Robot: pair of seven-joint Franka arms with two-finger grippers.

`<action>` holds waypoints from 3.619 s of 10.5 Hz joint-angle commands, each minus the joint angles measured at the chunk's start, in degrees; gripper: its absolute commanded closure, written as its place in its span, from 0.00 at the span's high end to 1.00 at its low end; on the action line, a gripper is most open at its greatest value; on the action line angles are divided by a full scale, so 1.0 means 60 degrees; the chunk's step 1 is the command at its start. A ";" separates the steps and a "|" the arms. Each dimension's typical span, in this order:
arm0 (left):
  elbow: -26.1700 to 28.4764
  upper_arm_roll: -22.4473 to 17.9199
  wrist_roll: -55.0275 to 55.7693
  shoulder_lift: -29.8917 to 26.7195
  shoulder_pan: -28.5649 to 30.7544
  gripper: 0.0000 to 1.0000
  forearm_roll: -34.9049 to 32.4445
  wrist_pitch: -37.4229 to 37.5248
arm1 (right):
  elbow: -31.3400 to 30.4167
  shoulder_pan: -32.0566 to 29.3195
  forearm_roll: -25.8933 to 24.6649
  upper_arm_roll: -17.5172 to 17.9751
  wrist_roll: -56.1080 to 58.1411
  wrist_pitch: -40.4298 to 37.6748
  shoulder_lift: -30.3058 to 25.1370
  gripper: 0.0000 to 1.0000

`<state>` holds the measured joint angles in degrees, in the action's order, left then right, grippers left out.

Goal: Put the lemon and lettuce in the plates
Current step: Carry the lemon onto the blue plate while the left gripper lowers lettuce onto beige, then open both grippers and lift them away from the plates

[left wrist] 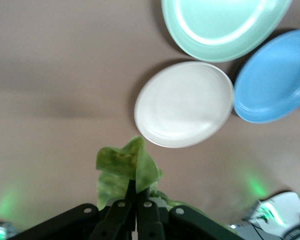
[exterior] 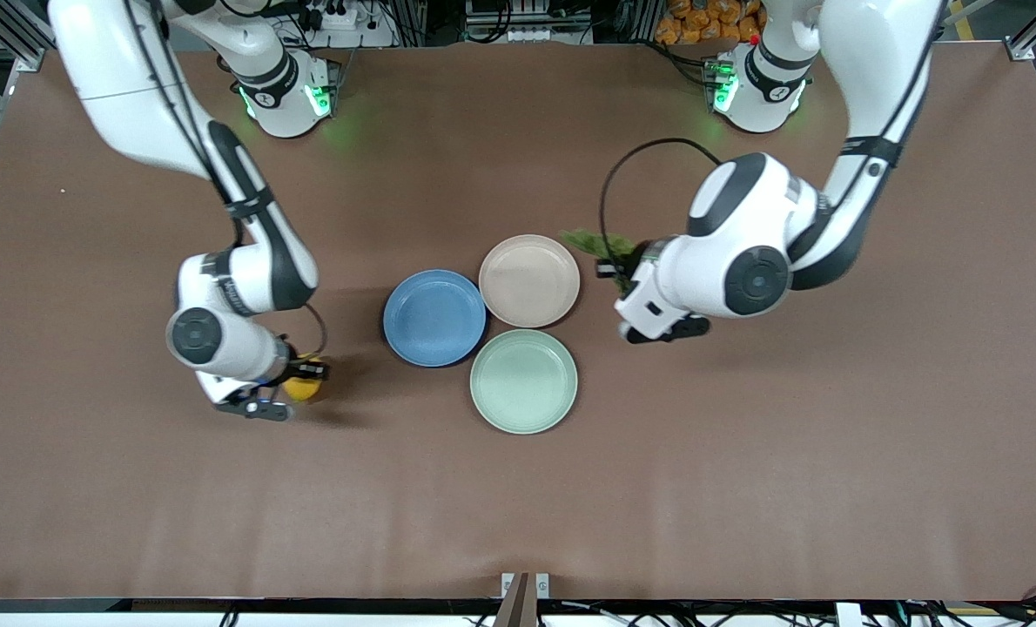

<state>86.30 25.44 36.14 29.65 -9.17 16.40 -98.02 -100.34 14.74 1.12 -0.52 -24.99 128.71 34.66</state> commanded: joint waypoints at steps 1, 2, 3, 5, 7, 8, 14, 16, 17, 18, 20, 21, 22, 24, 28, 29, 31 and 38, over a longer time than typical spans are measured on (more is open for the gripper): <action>0.0046 -0.0021 0.0843 0.0432 -0.0548 0.00 0.0284 -0.0681 | 0.0171 0.0864 0.0135 -0.0031 -0.1309 -0.0416 -0.0326 0.00; 0.0060 -0.0036 0.0948 0.0622 -0.0740 0.00 0.0283 -0.0974 | 0.0171 0.1245 0.0150 -0.0017 -0.1705 -0.0504 -0.0399 0.00; 0.0075 -0.0050 0.1008 0.0740 -0.0902 0.00 0.0254 -0.1209 | 0.0171 0.1641 0.0164 -0.0017 -0.2202 -0.0505 -0.0458 0.00; 0.0060 -0.0094 0.1678 0.0945 -0.1444 0.00 -0.0096 -0.1503 | 0.0156 0.2329 0.0179 -0.0017 -0.2965 -0.0476 -0.0459 0.00; 0.0177 -0.0094 0.1711 0.1412 -0.1416 0.00 -0.0112 -0.1926 | 0.0156 0.2872 0.0237 -0.0017 -0.3756 -0.0373 -0.0386 0.00; 0.0352 -0.0094 0.1726 0.1676 -0.1474 0.00 -0.0112 -0.2452 | 0.0156 0.3165 0.0354 -0.0017 -0.3992 -0.0373 -0.0356 0.00; 0.0632 -0.0109 0.1755 0.2206 -0.1665 0.00 -0.0097 -0.3365 | 0.0142 0.3593 0.0179 -0.0046 -0.4493 -0.0212 -0.0122 0.73; 0.0719 -0.0109 0.1755 0.2366 -0.1694 0.00 -0.0097 -0.3817 | 0.0258 0.3447 0.0179 -0.0089 -0.4478 -0.0226 -0.0136 1.00; 0.0734 -0.0109 0.1755 0.2425 -0.1694 0.00 -0.0097 -0.3863 | 0.0433 0.3330 0.0179 -0.0090 -0.4449 -0.0328 -0.0165 1.00; 0.0734 -0.0109 0.1755 0.2412 -0.1665 0.13 -0.0112 -0.3863 | 0.0565 0.3228 0.0179 -0.0090 -0.4376 -0.0372 -0.0238 1.00; 0.0720 -0.0124 0.1711 0.2368 -0.1607 0.85 -0.0127 -0.3863 | 0.1497 0.2789 0.0179 -0.0090 -0.4041 -0.1813 -0.0429 1.00; 0.0705 -0.0182 0.1653 0.2309 -0.1505 1.00 -0.0170 -0.3863 | 0.2374 0.2642 0.0194 -0.0090 -0.4140 -0.2882 -0.0429 1.00; 0.0676 -0.0182 0.1638 0.2193 -0.1373 1.00 -0.0533 -0.3776 | 0.3050 0.2554 0.0165 -0.0148 -0.4068 -0.3661 -0.0444 1.00; 0.0603 -0.0168 0.1653 0.1886 -0.1008 1.00 -0.0873 -0.3630 | 0.3860 0.2320 0.0092 -0.0221 -0.3748 -0.4560 -0.0735 1.00; 0.0427 -0.0168 0.0281 0.0993 0.0324 1.00 -0.1781 -0.2621 | 0.3892 0.1617 -0.0026 -0.0426 -0.2124 -0.5190 -0.2169 1.00; 0.0354 -0.0182 -0.0246 0.0715 0.0603 1.00 -0.2289 -0.2212 | 0.3892 0.1499 -0.0142 -0.0615 -0.1699 -0.5497 -0.2492 1.00; -0.0098 -0.0124 -0.1097 0.0435 0.1437 1.00 -0.2997 -0.1509 | 0.3892 0.1396 -0.0202 -0.1112 -0.1242 -0.6010 -0.2976 1.00; -0.0480 -0.1114 -0.2678 -0.1832 0.2628 1.00 -0.3658 -0.0307 | 0.3877 0.1396 -0.0187 -0.3369 0.2315 -0.6437 -0.3696 1.00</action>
<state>82.91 22.24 23.34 24.02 6.98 -5.15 -102.79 -75.98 22.94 0.73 -19.31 -14.47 90.43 13.82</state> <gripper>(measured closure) 0.000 0.000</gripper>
